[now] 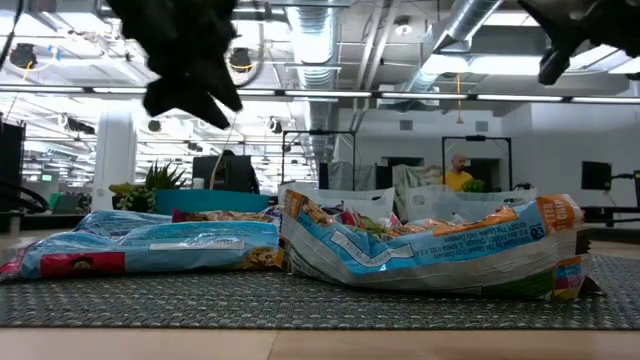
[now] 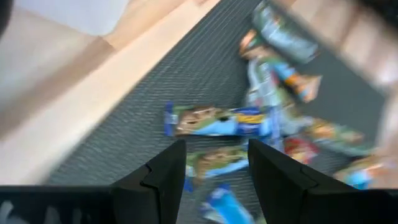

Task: Pick and place Granola Bars by type
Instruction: Put the middle blue granola bar into the left transparent bin

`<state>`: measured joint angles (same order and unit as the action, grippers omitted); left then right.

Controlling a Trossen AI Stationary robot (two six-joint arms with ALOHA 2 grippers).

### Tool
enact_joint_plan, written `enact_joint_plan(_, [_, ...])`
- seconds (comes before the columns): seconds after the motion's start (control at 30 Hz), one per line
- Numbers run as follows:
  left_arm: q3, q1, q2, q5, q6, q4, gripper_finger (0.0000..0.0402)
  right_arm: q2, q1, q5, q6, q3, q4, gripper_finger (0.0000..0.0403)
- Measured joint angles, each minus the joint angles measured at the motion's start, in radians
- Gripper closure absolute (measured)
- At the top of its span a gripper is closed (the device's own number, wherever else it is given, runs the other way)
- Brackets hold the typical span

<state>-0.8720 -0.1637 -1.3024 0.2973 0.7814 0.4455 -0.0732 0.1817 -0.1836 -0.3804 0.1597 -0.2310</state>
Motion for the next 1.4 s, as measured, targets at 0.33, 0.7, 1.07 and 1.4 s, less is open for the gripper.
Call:
enact_joint_plan(0.33, [-0.303, 0.023, -0.341, -0.142, -0.627, 0.256, 0.0236, -0.502, 0.012, -0.008, 0.128, 0.400, 0.527, 0.0295])
enact_joint_plan(0.7, [-0.357, 0.006, -0.452, -0.246, -0.904, 0.208, 0.0236, -0.731, 0.015, 0.002, 0.118, 0.496, 0.597, 0.0295])
enact_joint_plan(1.07, [-0.275, 0.006, -0.510, -0.238, -0.975, 0.059, 0.0236, -0.744, 0.015, 0.003, 0.085, 0.496, 0.597, 0.0295])
enact_joint_plan(1.4, [-0.298, 0.006, -0.598, -0.213, -0.935, 0.039, 0.0280, -0.744, 0.015, 0.009, 0.044, 0.496, 0.582, 0.0295])
